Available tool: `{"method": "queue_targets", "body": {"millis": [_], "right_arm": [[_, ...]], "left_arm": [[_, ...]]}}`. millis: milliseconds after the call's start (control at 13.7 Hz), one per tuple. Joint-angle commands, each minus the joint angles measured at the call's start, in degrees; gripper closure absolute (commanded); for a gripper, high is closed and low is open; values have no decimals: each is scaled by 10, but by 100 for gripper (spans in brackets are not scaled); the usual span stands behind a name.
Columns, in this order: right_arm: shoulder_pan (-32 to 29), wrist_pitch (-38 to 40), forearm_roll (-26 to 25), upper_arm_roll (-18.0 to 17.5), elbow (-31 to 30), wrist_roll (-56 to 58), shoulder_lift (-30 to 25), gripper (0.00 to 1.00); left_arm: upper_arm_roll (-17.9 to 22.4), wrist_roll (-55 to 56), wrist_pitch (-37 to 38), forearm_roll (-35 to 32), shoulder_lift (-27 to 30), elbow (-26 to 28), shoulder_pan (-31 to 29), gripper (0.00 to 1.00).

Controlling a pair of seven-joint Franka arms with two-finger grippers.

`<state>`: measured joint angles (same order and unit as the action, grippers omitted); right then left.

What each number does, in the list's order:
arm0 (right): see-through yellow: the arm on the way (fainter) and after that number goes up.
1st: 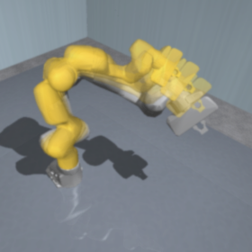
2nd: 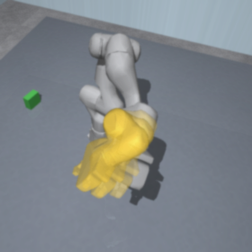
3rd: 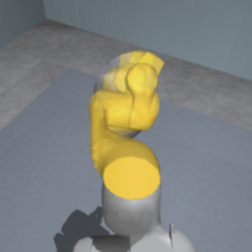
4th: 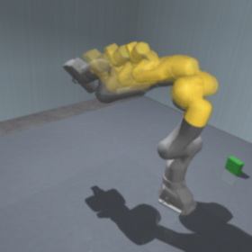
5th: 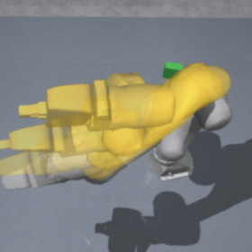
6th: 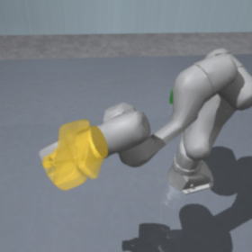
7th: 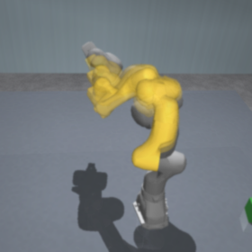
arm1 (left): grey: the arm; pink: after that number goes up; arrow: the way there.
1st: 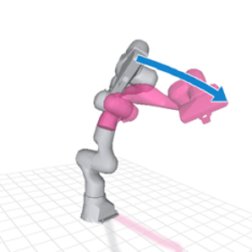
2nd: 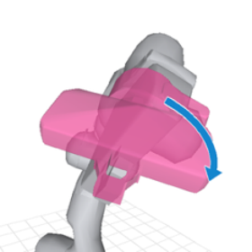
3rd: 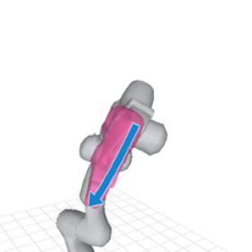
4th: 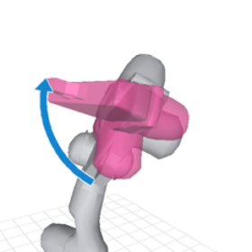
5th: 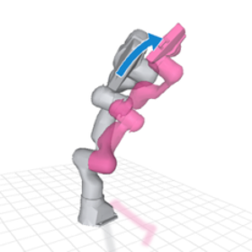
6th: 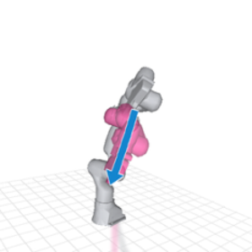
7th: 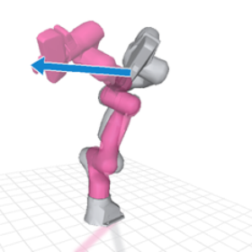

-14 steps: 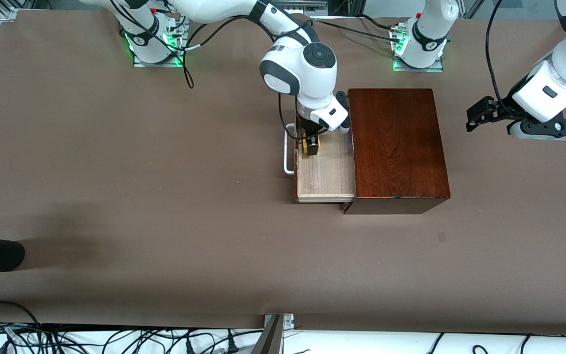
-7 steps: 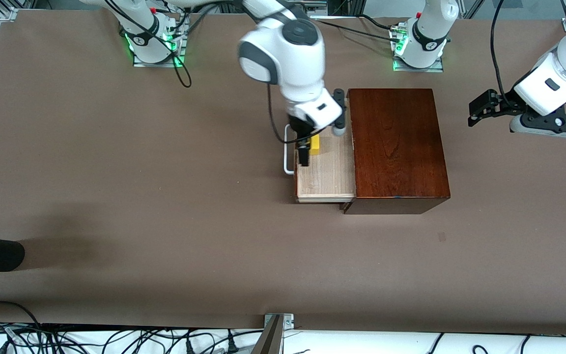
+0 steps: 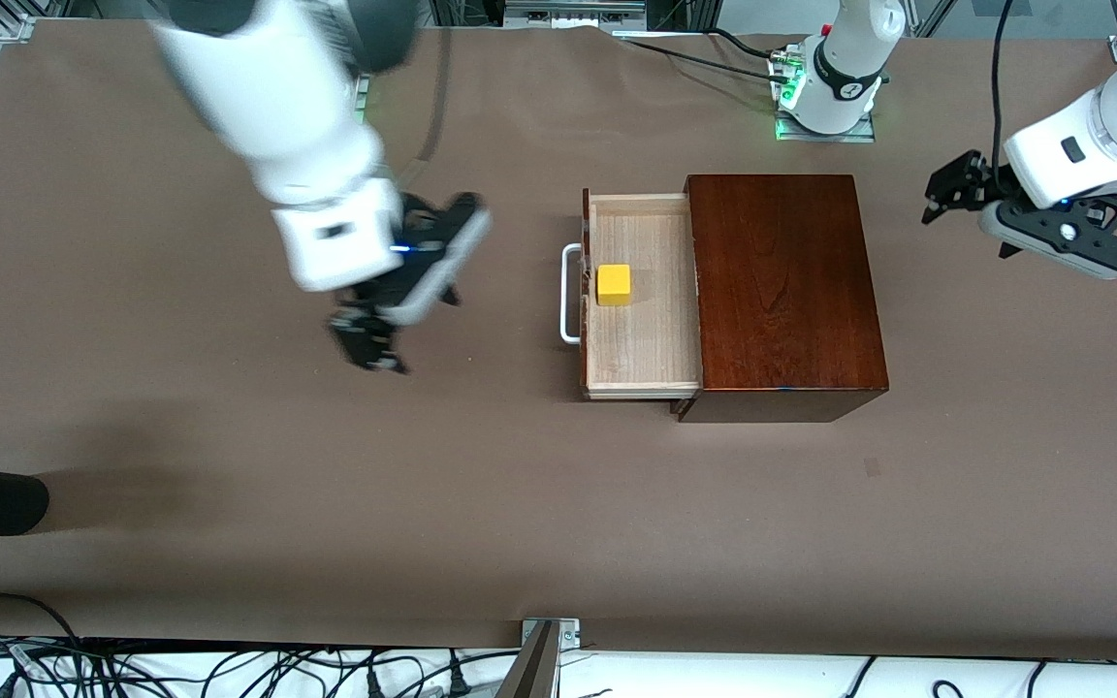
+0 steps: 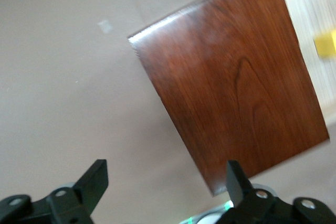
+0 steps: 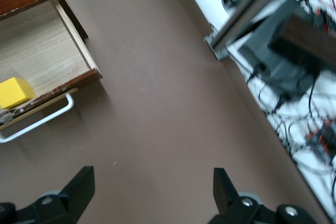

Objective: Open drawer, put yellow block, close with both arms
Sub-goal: 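Retract the right gripper to rest while the left gripper moves toward the drawer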

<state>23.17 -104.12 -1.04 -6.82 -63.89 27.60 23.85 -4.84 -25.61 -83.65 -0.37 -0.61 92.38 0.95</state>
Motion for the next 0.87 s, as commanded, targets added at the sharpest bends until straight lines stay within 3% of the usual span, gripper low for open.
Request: {"method": "queue_targets", "body": {"millis": [0, 218, 510, 801], "right_arm": [[-4, 32, 47, 59, -88, -42, -91, 0], [-4, 22, 49, 111, -217, -96, -194, 0], [-4, 44, 49, 195, -276, -108, -224, 0], [-29, 70, 49, 202, -304, -146, -240, 0]], "left_arm": [[1, -136, 37, 5, -33, -43, 5, 0], [0, -226, 70, 52, -53, -45, 6, 0], [-8, -224, 194, 181, -83, -45, 50, 0], [-18, -226, 199, 233, -128, -77, 99, 0]]}}
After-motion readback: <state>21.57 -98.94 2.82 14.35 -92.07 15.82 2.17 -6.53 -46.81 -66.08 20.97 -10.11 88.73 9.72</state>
